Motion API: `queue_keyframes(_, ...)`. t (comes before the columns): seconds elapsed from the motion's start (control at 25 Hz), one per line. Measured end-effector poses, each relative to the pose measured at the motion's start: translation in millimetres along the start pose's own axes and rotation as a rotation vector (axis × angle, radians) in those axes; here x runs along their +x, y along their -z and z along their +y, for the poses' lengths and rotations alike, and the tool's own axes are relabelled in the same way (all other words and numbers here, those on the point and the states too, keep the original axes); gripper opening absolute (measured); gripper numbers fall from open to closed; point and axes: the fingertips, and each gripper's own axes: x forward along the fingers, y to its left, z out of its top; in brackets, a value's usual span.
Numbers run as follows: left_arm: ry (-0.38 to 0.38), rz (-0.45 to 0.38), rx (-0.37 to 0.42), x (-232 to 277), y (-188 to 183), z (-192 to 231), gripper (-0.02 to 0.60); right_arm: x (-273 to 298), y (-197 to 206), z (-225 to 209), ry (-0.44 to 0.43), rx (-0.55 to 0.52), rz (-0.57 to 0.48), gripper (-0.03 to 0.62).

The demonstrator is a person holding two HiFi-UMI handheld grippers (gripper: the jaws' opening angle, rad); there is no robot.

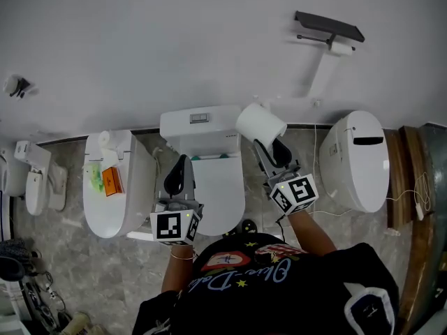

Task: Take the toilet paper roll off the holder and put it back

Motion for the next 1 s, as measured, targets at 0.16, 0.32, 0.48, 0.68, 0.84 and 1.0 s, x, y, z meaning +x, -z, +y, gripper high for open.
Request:
queue_keyframes(0.16, 0.011, 0.008, 0.021, -6.8, -0.8, -8.6, -0.002, -8.6, -4.9, -0.4, -0.009, -0.033, 0.007, 0.158)
queue_keyframes(0.32, 0.003, 0.007, 0.029, -11.4, -2.6, -11.8, -0.002, -13.1, -5.9, -0.3, -0.017, -0.038, 0.008, 0.158)
queue_keyframes(0.48, -0.014, 0.010, 0.027, -13.4, -4.1, -9.2, -0.002, -17.7, -9.3, 4.1, -0.027, -0.034, -0.001, 0.158)
queue_keyframes(0.68, -0.015, 0.004, 0.028, -13.6, -5.3, -10.5, -0.002, -20.1, -10.2, 6.4, -0.030, -0.059, 0.001, 0.158)
queue_keyframes(0.84, -0.018, 0.004, 0.026, -13.3, -5.0, -11.2, -0.002, -12.9, 4.1, 10.0, -0.054, -0.133, 0.079, 0.158)
queue_keyframes(1.0, -0.037, 0.007, 0.024, -17.8, -2.8, -6.6, -0.002, 20.3, 38.5, 6.3, -0.140, -0.187, 0.247, 0.158)
